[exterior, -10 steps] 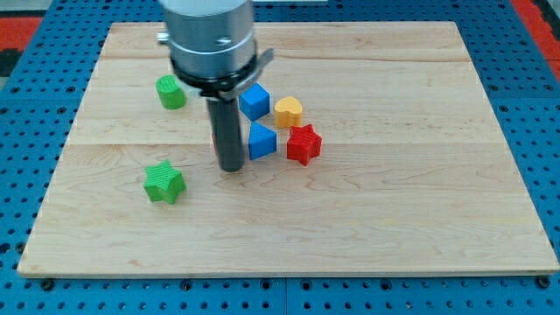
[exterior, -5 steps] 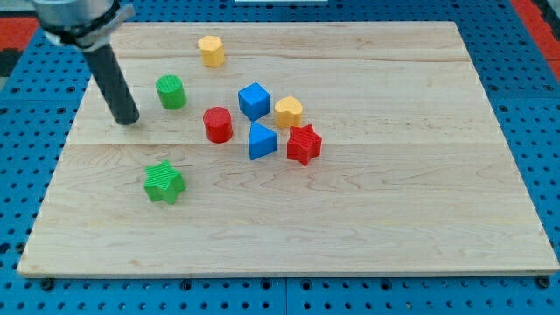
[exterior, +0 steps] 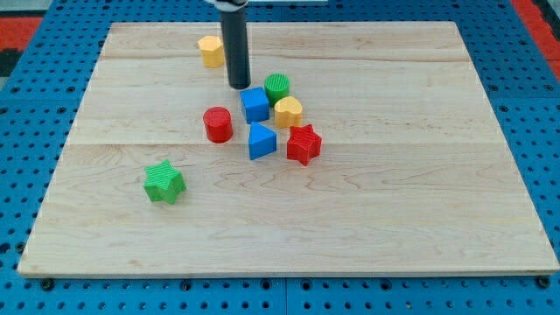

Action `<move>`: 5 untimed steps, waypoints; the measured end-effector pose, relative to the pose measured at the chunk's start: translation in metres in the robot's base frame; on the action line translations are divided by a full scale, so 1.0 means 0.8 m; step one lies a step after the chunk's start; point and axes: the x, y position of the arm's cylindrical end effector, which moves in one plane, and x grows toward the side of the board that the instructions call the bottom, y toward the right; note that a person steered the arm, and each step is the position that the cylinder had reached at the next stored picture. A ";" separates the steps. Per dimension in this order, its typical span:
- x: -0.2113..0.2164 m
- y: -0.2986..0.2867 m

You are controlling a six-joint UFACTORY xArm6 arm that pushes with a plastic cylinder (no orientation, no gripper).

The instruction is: Keep green circle and hexagon diagonal to each other

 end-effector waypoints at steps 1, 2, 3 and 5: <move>0.009 0.055; -0.001 0.041; -0.032 -0.010; -0.095 -0.158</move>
